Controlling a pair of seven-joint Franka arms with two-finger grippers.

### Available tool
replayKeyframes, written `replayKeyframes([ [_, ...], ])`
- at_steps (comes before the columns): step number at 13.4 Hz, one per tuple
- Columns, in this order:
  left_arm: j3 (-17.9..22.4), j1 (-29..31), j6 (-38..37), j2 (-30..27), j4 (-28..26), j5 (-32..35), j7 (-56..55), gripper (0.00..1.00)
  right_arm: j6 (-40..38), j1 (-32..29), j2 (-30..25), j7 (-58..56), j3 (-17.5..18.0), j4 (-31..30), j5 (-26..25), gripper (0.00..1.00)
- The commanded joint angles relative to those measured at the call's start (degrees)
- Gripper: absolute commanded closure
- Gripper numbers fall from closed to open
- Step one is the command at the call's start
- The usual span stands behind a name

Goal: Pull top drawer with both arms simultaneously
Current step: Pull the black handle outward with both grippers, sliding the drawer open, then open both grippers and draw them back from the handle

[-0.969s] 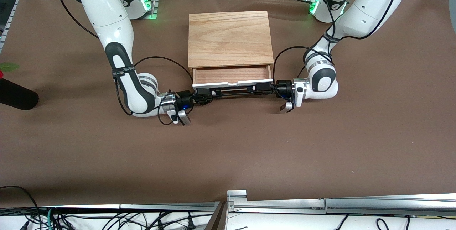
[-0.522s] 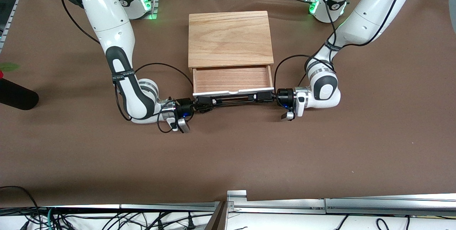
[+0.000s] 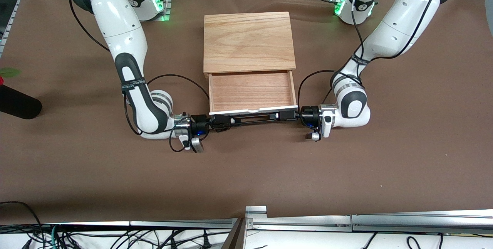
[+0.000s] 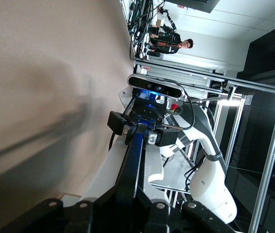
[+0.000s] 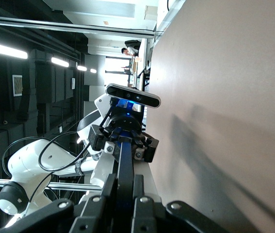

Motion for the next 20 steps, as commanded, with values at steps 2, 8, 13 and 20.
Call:
replayKeyframes([
  [2,2.85,2.36,-0.96,0.14,0.01,2.17,-7.39,1.0,-0.33,-3.84,0.28,0.56,-1.04,2.3,1.17,0.91],
  [8,2.85,2.36,-1.13,0.06,-1.12,2.08,-6.52,0.18,-0.42,-4.19,0.72,0.47,-1.04,2.74,1.0,0.91],
  [13,2.85,2.62,-2.45,-0.56,-2.45,1.99,-7.03,0.0,-0.42,-4.19,0.63,0.3,-1.04,2.65,0.82,0.0],
  [20,4.43,8.76,-2.45,-7.13,-2.71,16.36,-17.47,0.0,-0.42,-3.31,-2.09,0.56,-9.11,2.83,-9.96,0.0],
])
